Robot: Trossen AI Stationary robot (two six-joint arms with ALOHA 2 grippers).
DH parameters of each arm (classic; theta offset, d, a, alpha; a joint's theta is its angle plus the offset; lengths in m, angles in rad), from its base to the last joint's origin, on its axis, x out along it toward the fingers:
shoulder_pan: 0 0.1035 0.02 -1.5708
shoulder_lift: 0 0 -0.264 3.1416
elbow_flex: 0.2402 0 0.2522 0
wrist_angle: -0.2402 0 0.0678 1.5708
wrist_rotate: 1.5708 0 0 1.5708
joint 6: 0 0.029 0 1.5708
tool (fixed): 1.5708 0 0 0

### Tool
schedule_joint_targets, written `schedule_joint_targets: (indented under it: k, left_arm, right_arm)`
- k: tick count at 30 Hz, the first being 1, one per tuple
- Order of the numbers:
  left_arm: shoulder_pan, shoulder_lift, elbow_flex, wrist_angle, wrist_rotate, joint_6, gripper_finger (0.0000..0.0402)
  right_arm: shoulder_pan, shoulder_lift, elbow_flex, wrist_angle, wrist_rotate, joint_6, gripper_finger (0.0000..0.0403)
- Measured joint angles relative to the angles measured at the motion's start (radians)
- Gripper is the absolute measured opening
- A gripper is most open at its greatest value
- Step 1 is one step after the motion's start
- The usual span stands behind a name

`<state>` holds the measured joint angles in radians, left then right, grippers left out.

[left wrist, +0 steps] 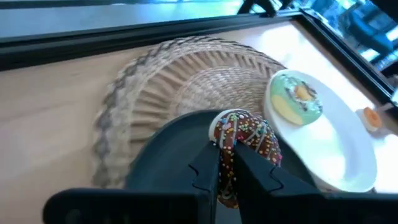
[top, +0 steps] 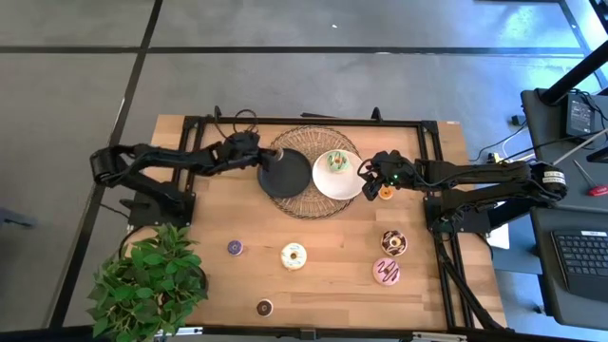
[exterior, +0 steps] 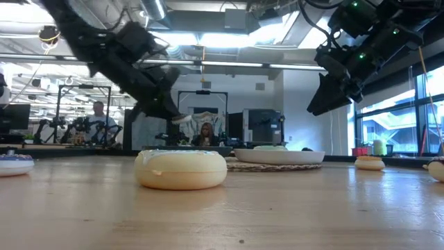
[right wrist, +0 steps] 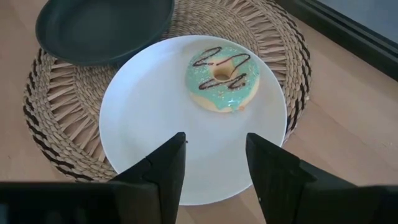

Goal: Pick & Place donuts
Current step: Put the small brown donut on the black plate

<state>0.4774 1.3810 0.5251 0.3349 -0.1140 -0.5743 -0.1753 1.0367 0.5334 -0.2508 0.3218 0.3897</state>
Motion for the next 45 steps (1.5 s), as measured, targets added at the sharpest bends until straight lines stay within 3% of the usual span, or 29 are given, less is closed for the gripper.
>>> schedule_joint_targets:
  k: [7, 13, 45]
  left_arm:
    - [0.000, 0.177, 0.175, -0.126, 0.029, 0.046, 0.0033]
    - [0.001, 0.253, 0.206, -0.160, 0.038, 0.037, 0.0033]
    - [0.001, 0.262, 0.207, -0.227, -0.024, 0.038, 0.0037]
  right_arm:
    - [0.000, 0.000, 0.000, 0.000, 0.000, 0.000, 0.0170]
    - [0.000, 0.000, 0.000, -0.003, 0.000, -0.002, 0.0170]
    - [0.000, 0.000, 0.000, -0.004, 0.000, -0.006, 0.0170]
